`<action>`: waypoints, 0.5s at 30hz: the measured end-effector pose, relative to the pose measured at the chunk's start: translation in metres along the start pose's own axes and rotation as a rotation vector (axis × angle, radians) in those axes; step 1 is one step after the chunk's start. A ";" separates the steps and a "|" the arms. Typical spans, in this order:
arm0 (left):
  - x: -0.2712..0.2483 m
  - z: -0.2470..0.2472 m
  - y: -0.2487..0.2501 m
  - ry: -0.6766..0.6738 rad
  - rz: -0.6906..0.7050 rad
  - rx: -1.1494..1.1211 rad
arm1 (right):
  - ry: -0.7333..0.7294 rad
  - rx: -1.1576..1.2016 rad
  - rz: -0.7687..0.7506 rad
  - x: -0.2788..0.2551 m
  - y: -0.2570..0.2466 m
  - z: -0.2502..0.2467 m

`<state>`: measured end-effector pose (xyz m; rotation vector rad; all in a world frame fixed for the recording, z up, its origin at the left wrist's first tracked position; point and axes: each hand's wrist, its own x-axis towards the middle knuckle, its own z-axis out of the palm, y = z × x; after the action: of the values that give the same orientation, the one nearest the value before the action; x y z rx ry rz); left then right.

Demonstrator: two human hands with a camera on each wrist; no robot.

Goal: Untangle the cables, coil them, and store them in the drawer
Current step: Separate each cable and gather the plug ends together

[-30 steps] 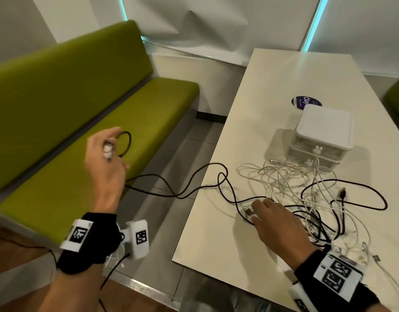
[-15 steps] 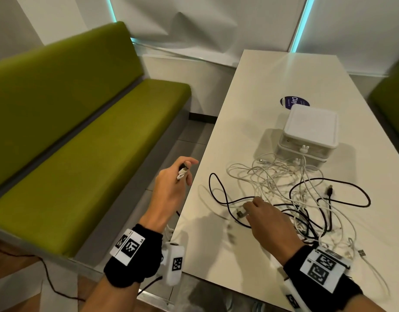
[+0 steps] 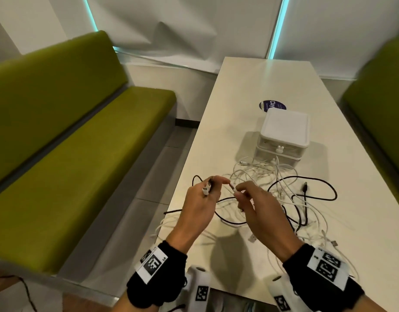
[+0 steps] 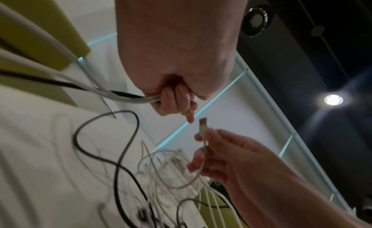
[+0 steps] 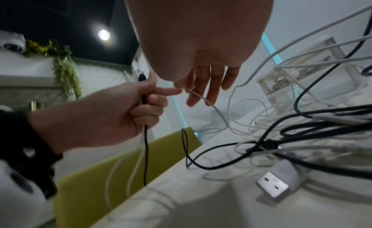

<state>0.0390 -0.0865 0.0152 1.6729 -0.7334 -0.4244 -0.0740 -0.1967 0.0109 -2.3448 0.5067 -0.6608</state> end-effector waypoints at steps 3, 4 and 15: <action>-0.004 0.022 0.002 -0.055 -0.103 -0.076 | 0.078 0.213 0.022 -0.007 -0.006 -0.012; -0.006 0.029 0.004 -0.065 -0.128 -0.104 | 0.100 0.240 0.027 -0.009 -0.005 -0.016; -0.013 0.052 0.015 -0.159 -0.096 -0.119 | 0.073 0.536 0.204 -0.021 0.001 -0.029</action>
<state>-0.0074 -0.1174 0.0164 1.5792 -0.7314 -0.6625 -0.1074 -0.2002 0.0225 -1.7477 0.5178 -0.6871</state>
